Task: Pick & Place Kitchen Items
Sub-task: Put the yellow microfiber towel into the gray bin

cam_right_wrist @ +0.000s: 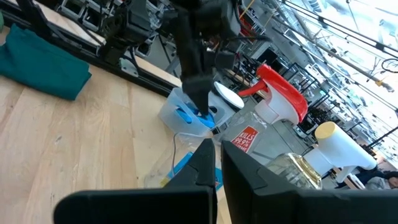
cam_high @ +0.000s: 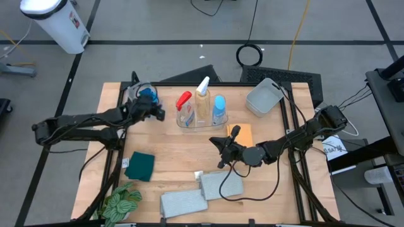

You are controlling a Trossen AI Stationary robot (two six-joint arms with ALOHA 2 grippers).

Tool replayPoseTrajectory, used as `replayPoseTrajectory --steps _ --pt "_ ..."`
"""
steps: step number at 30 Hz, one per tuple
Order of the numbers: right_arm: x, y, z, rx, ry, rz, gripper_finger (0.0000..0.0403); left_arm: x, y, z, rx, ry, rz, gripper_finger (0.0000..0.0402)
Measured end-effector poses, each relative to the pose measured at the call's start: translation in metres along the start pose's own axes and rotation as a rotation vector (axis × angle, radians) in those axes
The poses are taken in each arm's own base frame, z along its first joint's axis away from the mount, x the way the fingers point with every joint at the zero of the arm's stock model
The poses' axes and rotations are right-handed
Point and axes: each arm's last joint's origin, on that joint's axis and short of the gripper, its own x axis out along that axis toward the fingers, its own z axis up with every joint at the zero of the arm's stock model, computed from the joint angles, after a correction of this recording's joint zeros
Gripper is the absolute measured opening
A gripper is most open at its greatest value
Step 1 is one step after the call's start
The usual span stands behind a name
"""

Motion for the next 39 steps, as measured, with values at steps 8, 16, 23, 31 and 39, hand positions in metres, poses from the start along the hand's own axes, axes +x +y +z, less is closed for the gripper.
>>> replayPoseTrajectory --steps 8,16,23,31,39 --pt "0.000 0.001 -0.001 -0.010 0.007 0.004 0.0004 -0.030 -0.007 0.007 -0.025 -0.088 -0.170 0.0159" --pt "0.000 0.001 -0.001 -0.009 0.007 0.003 0.0004 -0.060 -0.013 0.008 -0.008 -0.136 -0.403 0.0159" --pt "0.000 0.001 -0.001 0.005 0.007 0.003 0.0004 -0.078 -0.017 0.006 0.043 -0.142 -0.577 0.0159" --pt "0.000 0.000 -0.001 0.015 0.007 0.002 0.0004 -0.092 -0.026 -0.002 0.088 -0.111 -0.712 0.0159" --pt "0.000 0.000 -0.001 0.014 0.008 0.002 0.0004 -0.113 -0.039 -0.017 0.222 -0.079 -0.902 0.0159"
